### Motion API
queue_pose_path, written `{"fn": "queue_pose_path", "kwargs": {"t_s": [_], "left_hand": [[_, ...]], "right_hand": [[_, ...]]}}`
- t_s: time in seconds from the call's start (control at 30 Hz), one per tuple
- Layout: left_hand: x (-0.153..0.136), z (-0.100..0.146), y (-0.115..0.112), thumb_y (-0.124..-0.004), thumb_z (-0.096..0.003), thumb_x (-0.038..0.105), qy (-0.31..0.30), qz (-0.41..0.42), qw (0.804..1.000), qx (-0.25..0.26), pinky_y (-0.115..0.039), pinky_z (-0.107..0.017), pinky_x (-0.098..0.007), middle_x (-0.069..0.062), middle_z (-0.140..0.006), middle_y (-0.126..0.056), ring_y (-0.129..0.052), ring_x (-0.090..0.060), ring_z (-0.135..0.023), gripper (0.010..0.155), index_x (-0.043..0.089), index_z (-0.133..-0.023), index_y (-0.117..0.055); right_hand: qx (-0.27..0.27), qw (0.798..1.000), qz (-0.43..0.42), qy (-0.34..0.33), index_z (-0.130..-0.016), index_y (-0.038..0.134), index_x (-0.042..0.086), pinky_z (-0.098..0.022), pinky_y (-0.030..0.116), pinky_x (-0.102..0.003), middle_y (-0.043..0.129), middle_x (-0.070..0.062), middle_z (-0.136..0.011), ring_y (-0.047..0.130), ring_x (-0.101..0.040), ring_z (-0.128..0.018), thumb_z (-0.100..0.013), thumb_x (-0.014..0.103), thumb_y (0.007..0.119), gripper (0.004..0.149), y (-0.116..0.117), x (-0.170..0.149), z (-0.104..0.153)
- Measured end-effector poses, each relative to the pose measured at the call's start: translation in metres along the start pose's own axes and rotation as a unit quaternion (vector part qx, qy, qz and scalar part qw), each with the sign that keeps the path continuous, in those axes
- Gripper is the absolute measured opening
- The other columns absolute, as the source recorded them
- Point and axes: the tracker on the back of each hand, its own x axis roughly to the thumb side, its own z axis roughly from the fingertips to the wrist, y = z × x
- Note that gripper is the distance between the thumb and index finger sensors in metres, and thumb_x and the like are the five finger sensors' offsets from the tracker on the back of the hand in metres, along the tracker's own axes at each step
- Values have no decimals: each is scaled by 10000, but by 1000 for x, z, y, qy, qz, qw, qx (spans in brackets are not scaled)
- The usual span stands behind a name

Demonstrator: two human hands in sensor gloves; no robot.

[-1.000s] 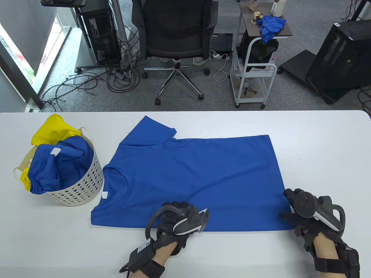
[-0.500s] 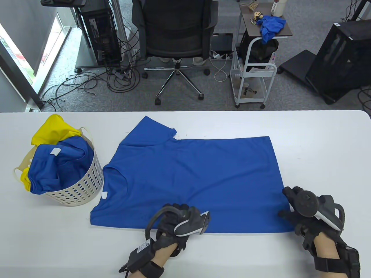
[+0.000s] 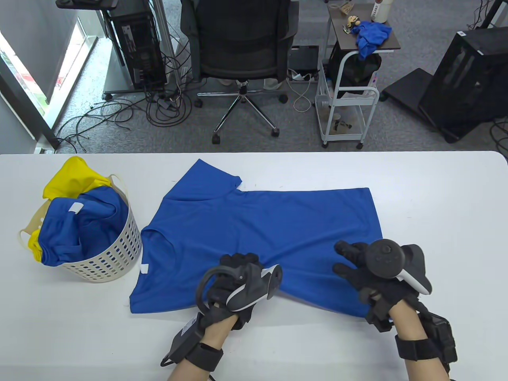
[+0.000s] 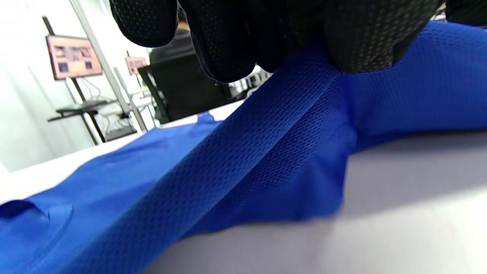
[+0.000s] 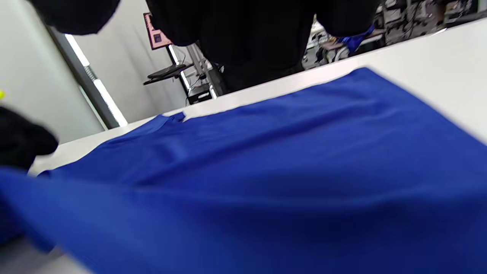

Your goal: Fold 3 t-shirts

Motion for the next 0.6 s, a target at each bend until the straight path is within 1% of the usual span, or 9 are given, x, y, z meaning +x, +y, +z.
{"fn": "queue_pose_path", "kwargs": {"t_s": [0.1,0.17,0.2,0.33,0.43,0.5,0.6], "left_hand": [[5,-7,22,-789,-395,546,8,-2,1000,6,-699,-716,-465,140,-986,-758,-845,-127,-879,431,358,-783,-819],[10,-13,35,-789,-396,544,13,4,1000,16,-700,-714,-468,136,-985,-759,-846,-130,-878,432,352,-782,-821],[14,-17,44,-785,-399,546,14,5,1000,19,-700,-714,-466,137,-985,-758,-845,-129,-878,431,354,-783,-820],[33,-25,70,-782,-400,551,20,9,999,41,-701,-713,-466,134,-985,-760,-847,-130,-876,435,351,-785,-820],[48,-33,87,-771,-405,553,31,7,998,53,-704,-713,-463,136,-986,-760,-848,-127,-877,432,354,-786,-819],[55,-38,97,-771,-406,554,37,25,998,51,-705,-712,-462,134,-984,-763,-850,-128,-874,433,352,-785,-820],[65,-44,112,-773,-407,554,43,52,997,49,-708,-707,-462,130,-980,-767,-854,-130,-869,433,346,-783,-826]], "right_hand": [[34,999,5,-3,-993,608,234,-664,557,-639,696,-100,-1011,734,-411,-880,-433,515,708,634,35,3,-6],[43,999,10,-13,-1017,546,235,-668,550,-636,629,-106,-1052,697,-421,-904,-427,539,680,676,44,3,-5],[33,999,3,-17,-1024,531,238,-668,548,-636,612,-104,-1064,686,-427,-912,-423,545,679,691,46,3,-4],[29,999,-31,-23,-1047,452,235,-680,518,-642,516,-102,-1111,611,-454,-950,-408,585,651,755,48,2,-2],[34,998,-51,-29,-1038,483,228,-679,514,-644,530,-104,-1105,612,-460,-948,-414,572,635,729,50,2,-1],[34,997,-58,-31,-1035,490,221,-680,507,-646,528,-114,-1101,604,-460,-949,-421,550,630,711,51,3,0],[25,997,-69,-37,-1037,478,213,-681,500,-650,528,-117,-1100,597,-461,-952,-416,564,621,727,50,4,2]]}}
